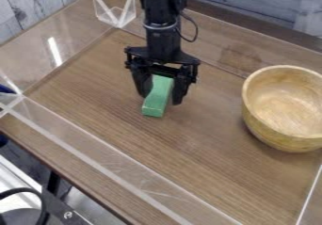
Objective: Put the green block in the brown bowl
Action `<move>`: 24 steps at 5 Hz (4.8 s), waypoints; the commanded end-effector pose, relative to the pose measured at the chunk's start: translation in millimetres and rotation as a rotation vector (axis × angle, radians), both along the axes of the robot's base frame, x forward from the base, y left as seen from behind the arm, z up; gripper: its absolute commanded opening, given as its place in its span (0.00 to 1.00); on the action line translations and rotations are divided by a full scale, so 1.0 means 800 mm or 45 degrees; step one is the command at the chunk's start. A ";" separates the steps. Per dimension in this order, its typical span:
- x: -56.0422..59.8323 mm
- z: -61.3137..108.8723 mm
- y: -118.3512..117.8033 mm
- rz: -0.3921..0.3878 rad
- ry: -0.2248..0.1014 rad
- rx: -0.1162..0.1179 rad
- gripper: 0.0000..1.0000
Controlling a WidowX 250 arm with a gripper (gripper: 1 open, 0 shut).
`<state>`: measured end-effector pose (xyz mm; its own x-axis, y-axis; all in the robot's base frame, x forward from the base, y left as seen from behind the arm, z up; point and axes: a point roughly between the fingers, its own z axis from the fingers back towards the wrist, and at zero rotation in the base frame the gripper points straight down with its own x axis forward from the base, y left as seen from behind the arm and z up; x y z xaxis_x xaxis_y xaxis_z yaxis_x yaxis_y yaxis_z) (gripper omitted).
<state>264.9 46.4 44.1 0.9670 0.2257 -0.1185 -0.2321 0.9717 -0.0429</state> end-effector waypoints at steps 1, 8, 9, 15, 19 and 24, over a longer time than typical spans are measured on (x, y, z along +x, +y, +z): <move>0.019 0.022 0.007 -0.006 -0.045 0.000 0.00; 0.003 0.016 -0.011 0.050 -0.074 0.034 1.00; 0.005 0.002 -0.006 0.002 -0.082 0.050 1.00; 0.073 0.060 -0.093 -0.086 -0.193 -0.031 0.00; 0.041 0.010 -0.005 0.215 -0.249 0.007 1.00; 0.023 -0.003 0.000 0.254 -0.226 0.105 1.00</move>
<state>270.1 43.4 21.1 0.9115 0.4114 -0.0059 -0.4114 0.9115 -0.0043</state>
